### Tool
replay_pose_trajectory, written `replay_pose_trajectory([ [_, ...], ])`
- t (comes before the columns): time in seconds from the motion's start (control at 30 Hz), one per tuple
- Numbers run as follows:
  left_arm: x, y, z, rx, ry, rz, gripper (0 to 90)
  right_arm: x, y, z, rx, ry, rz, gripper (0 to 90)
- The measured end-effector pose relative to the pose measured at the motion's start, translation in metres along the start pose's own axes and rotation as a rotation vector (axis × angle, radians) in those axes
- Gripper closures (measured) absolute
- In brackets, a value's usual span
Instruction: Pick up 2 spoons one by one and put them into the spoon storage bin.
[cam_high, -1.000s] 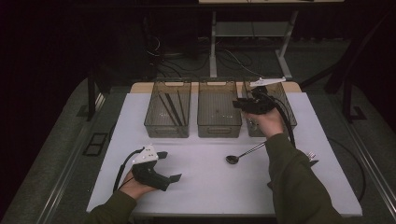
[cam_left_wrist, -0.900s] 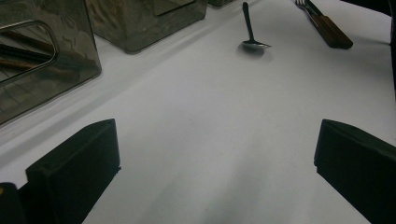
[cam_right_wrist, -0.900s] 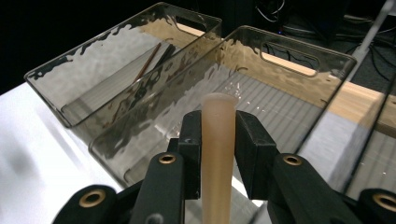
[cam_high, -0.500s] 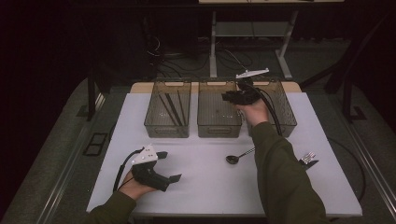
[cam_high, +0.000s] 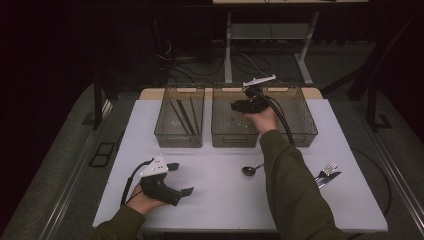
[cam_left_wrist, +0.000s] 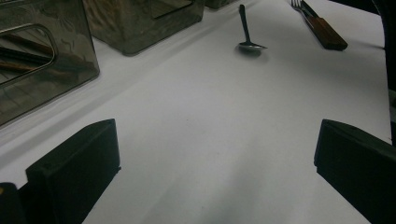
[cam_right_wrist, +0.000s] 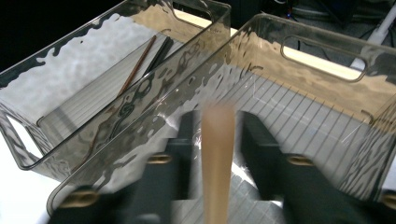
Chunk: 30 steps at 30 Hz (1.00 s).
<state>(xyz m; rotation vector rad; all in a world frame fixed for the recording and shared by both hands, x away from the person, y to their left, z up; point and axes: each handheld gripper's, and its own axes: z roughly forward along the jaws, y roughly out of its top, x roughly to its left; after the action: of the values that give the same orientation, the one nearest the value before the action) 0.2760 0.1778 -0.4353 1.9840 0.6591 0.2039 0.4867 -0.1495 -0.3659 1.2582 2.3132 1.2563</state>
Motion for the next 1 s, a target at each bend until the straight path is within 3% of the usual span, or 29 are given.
replay_pose_trajectory([
  [0.03, 0.0, 0.0, 0.0, -0.004, 0.001, -0.002, 0.0, 0.0, 0.0, 0.001, 0.002, -0.004, 0.002, 50.5],
  [0.13, 0.0, 0.0, 0.0, -0.003, 0.001, -0.005, 0.0, 0.0, 0.0, -0.003, 0.004, -0.016, 0.0, 45.6],
  [0.37, 0.0, -0.001, 0.0, 0.009, 0.007, 0.002, 0.0, 0.001, -0.006, -0.024, -0.04, 0.012, 0.017, 43.1],
  [0.63, -0.002, 0.0, 0.002, 0.005, 0.007, -0.01, 0.0, 0.006, -0.024, -0.059, -0.058, 0.055, -0.007, 54.1],
  [0.87, -0.001, -0.002, 0.001, 0.011, 0.014, -0.007, 0.0, 0.011, -0.043, -0.085, -0.056, 0.064, -0.038, 71.0],
  [1.0, -0.001, -0.002, 0.002, 0.014, 0.017, -0.011, 0.0, 0.011, -0.055, -0.095, -0.054, 0.068, -0.068, 74.2],
])
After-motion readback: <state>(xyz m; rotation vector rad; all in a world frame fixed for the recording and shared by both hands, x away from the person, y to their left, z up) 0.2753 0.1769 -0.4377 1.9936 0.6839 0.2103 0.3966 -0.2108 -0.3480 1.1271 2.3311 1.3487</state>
